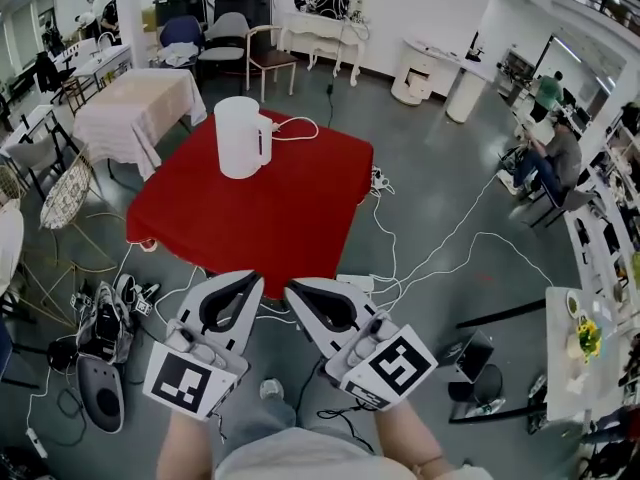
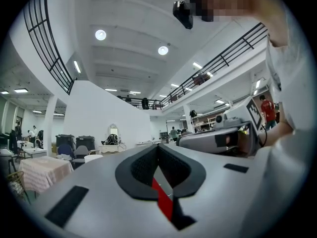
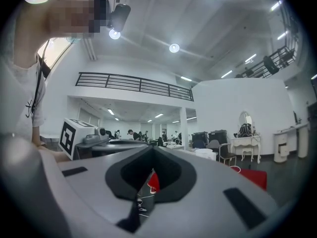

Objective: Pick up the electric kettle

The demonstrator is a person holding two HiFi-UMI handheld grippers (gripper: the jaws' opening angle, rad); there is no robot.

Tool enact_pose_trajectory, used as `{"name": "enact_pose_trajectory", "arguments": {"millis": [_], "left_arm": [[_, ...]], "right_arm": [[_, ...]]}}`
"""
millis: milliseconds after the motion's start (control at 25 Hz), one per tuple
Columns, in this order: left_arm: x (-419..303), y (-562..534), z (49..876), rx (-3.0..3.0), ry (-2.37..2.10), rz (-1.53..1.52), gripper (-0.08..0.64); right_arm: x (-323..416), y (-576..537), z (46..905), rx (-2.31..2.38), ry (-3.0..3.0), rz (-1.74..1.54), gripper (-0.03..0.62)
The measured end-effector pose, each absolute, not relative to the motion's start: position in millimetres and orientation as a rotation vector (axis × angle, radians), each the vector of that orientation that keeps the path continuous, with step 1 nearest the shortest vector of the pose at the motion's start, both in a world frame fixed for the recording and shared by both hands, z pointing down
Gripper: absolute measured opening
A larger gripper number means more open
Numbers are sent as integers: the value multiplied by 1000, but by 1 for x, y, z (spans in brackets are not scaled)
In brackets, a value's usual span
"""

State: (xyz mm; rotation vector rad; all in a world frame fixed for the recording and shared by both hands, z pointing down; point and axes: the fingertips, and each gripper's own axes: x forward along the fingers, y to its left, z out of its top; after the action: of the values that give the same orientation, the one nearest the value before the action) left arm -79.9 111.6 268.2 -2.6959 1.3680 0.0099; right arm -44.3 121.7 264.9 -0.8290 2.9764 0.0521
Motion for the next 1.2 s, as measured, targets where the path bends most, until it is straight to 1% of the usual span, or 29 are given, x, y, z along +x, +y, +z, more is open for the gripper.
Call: {"name": "enact_pose_trajectory", "arguments": {"millis": [280,640,1200], "left_arm": [[-102,75,272,-2717,1347,5,8],[-111,35,272,-2697,1369,19,8],[-69,-42,280,-2640,1543,-32,8]], "right_arm": [[-69,86,261,-848,2978,101,6],[-75,45,259,-834,2983,111,5],[-46,-36,268,-585,3039,81,5]]}}
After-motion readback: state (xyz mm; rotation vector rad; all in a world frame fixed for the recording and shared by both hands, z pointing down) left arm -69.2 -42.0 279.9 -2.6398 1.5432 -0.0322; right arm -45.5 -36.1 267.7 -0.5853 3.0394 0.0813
